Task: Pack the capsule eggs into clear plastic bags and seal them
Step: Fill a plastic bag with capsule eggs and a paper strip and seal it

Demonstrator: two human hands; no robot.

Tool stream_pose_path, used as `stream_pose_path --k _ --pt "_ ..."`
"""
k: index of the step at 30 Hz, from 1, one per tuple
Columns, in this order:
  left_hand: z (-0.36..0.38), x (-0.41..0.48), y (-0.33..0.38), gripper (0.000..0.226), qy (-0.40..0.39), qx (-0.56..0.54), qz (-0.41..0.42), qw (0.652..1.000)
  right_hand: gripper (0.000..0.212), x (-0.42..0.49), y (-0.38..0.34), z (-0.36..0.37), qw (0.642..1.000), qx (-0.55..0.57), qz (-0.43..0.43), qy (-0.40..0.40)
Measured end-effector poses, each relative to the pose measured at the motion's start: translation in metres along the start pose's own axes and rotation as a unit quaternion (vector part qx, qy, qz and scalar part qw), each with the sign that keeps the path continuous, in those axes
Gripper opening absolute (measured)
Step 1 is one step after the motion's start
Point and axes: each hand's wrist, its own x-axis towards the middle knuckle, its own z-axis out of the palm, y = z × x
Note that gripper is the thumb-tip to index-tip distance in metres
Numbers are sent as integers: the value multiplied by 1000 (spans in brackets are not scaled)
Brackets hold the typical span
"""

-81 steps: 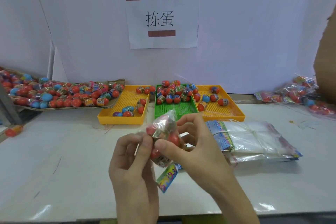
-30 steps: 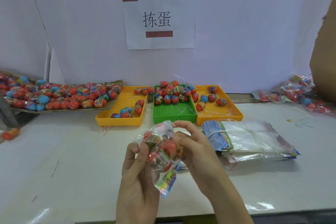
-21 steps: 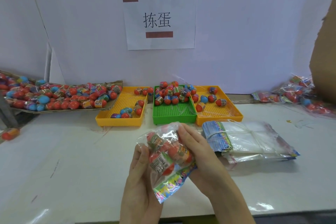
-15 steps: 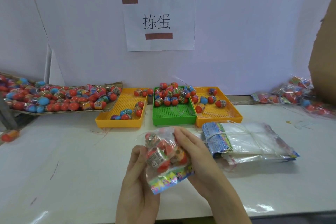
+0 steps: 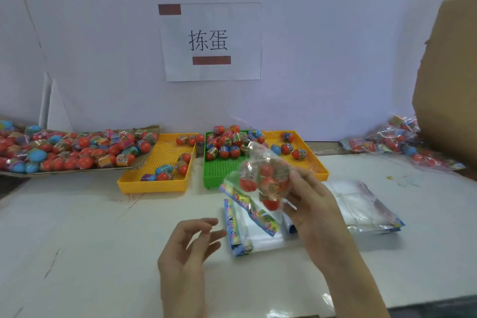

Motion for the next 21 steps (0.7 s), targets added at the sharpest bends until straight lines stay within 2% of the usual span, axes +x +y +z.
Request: stream_pose_path --k 2,3,6,7,8,9,10,11,12,13,15,17,21 --pt "4 -2 -2 25 -23 54 21 998 45 2 -7 -3 997 -48 27 -61" --pt "4 -3 -2 24 -30 66 24 997 37 3 -10 -5 990 -73 51 -107" --pt "3 -1 -2 26 -24 73 27 997 18 17 -24 -17 939 -191 128 -256" --pt "2 0 -4 27 -18 73 26 997 16 27 -30 -23 931 -207 132 -269" --pt "1 1 -6 27 -12 73 26 997 13 42 -38 -31 944 -194 119 -238" --pt "1 2 -7 27 -8 73 26 997 13 59 -48 -42 973 -139 95 -155" --pt "1 3 -8 27 -7 72 25 997 15 77 -60 -56 996 -50 60 -38" --pt "1 3 -8 26 -8 73 26 997 21 92 -73 -70 996 35 13 82" --pt "1 4 -9 26 -8 75 24 997 27 104 -83 -84 982 79 -24 168" --pt "1 4 -10 26 -10 78 21 997 29 112 -87 -97 973 71 -37 217" --pt "2 5 -9 25 -18 82 17 996 20 116 -82 -113 971 -28 -13 239" --pt "3 6 -8 25 -26 87 15 996 11 103 -67 -116 971 -137 3 198" --pt "5 0 -5 29 -48 121 17 991 19 63 -54 -108 955 -263 -28 136"
